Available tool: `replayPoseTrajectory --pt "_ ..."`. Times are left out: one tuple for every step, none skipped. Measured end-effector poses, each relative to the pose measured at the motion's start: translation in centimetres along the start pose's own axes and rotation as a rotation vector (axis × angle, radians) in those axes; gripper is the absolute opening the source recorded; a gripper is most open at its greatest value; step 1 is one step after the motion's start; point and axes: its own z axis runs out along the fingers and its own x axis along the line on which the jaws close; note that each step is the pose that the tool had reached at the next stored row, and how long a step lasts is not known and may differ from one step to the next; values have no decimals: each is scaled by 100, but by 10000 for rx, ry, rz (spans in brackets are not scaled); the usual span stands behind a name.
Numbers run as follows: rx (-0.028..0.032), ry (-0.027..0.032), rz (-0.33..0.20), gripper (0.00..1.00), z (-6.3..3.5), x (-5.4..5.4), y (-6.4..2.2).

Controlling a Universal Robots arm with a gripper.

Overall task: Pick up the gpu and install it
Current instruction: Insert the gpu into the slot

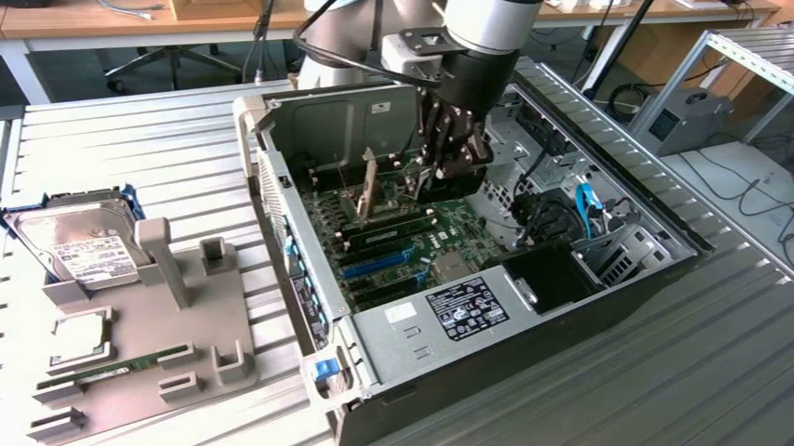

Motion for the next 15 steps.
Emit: replayPoseTrajectory --pt "0 -11 0 26 8 66 -3" --pt "-1 -9 0 26 44 83 -5" --pt "0 -9 0 26 59 83 -6" --pt "-1 -9 -1 26 68 83 -6" --pt "-1 -9 0 26 73 83 -6" --pt "0 -10 0 26 78 83 -6" --pt "-1 -9 0 26 84 83 -6" --pt "0 -10 0 26 89 84 -6" --pt "-1 -9 0 26 94 84 -7" --pt "-1 -9 -1 26 98 84 -7" --pt "-1 -9 -1 26 103 84 -7" --pt "-1 -9 -1 26 108 84 -7" --pt "-1 -9 0 26 113 84 -7" --pt "-1 -9 -1 26 119 84 -7" --pt "-1 -9 -1 26 135 84 -8"
